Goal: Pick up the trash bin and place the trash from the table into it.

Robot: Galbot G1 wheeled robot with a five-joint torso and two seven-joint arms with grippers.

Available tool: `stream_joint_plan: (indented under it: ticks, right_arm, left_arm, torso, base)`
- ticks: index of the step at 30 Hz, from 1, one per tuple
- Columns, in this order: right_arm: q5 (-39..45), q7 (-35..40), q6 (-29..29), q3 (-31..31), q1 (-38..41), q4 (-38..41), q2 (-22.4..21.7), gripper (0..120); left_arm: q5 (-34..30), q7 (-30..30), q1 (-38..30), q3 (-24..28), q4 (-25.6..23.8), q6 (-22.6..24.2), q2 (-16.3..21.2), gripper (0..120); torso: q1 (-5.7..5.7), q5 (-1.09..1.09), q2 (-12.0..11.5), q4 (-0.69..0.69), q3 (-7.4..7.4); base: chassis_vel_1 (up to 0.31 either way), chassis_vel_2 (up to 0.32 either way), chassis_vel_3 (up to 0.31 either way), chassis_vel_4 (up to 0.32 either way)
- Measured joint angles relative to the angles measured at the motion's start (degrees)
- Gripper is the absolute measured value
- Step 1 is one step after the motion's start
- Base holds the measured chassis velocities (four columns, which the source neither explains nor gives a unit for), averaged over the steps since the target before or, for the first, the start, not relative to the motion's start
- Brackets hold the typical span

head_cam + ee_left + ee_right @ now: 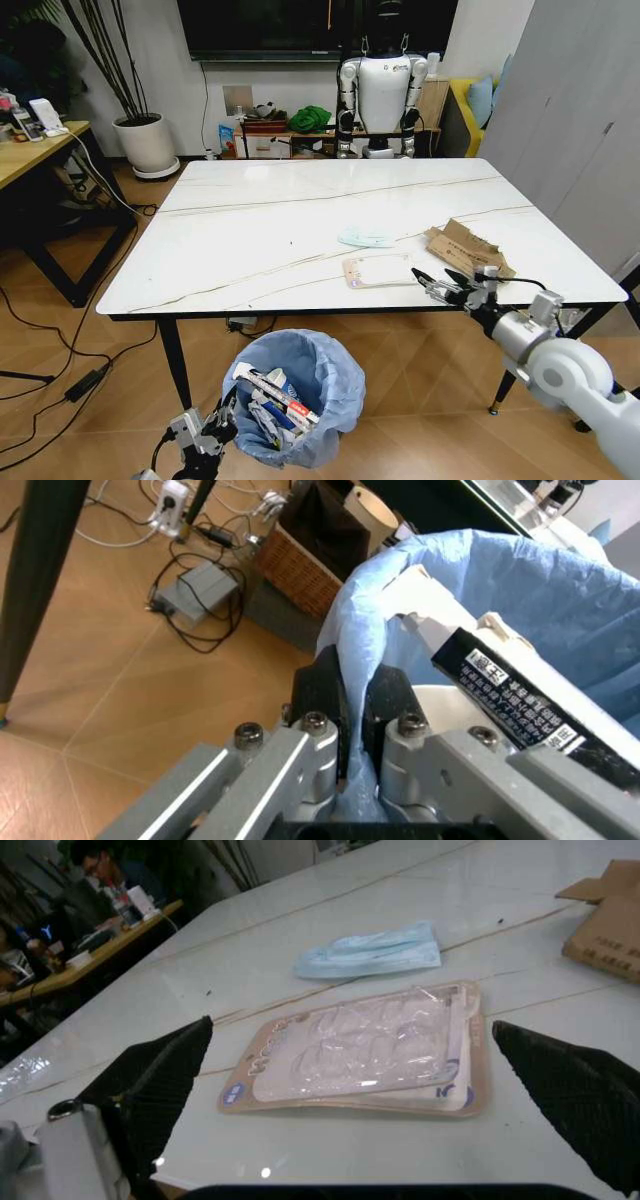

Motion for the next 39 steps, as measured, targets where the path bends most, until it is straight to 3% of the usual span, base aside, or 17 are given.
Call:
stream_joint_plan:
  ticks: [8,39]
  right_arm:
    - [0.67,0.12,-1.34,-6.30,5.85,-3.39,0.25,100]
    - [-0.12,-0.27,-1.54,-12.25,10.63,-7.70,2.01,100]
  left_arm:
    - [-0.16,-0.01,-0.50,-0.36,0.37,0.01,-0.33,0]
    - [-0.88,-0.21,-1.19,-1.12,1.38,0.07,-0.49,0]
  torso:
    - [0.00,0.00,0.00,-0.01,0.00]
    - [0.00,0.00,0.01,-0.01,-0.01]
  base:
    - [0.000,0.000,0.000,0.000]
    - [0.000,0.000,0.000,0.000]
